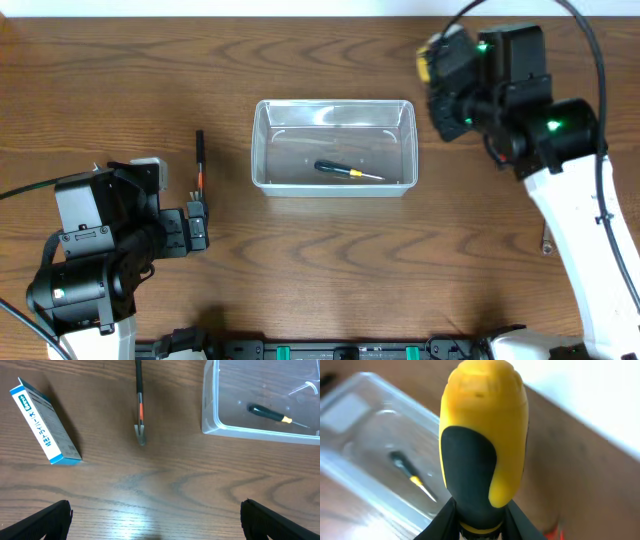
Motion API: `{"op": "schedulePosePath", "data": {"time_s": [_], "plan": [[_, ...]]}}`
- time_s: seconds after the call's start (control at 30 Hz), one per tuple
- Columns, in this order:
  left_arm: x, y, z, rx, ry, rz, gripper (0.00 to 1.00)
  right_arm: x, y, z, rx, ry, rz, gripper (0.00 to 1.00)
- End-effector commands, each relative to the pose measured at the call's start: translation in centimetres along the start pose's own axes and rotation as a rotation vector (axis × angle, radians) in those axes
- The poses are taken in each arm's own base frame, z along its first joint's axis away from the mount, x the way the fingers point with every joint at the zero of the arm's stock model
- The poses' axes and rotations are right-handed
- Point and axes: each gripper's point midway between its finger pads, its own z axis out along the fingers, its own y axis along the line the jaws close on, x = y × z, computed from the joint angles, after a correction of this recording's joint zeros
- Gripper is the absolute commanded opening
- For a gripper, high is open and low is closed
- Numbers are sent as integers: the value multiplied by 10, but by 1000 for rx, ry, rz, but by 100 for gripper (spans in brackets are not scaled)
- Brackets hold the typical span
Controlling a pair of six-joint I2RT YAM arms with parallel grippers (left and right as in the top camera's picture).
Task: Pack container
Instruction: 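Carry the yellow-black screwdriver into the container and release it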
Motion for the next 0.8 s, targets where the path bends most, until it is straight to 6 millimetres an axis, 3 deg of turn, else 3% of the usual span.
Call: {"op": "schedulePosePath", "data": {"time_s": [0.0,0.1,0.37,0.6,0.77], "plan": [[-5,0,-5,-5,-19,12,98,4,42,30,-139,38,-231,1],[-5,0,-5,-5,-21,13,98,8,64,56,-205,68,-336,1],[-5,0,-5,-5,-22,13,98,27,95,135,-310,132,-465,1],[-5,0,-5,-5,-21,13,98,83,108,195,-391,304,-469,1],[-5,0,-5,-5,-21,13,98,108,113,216,-424,370,-479,1]]}}
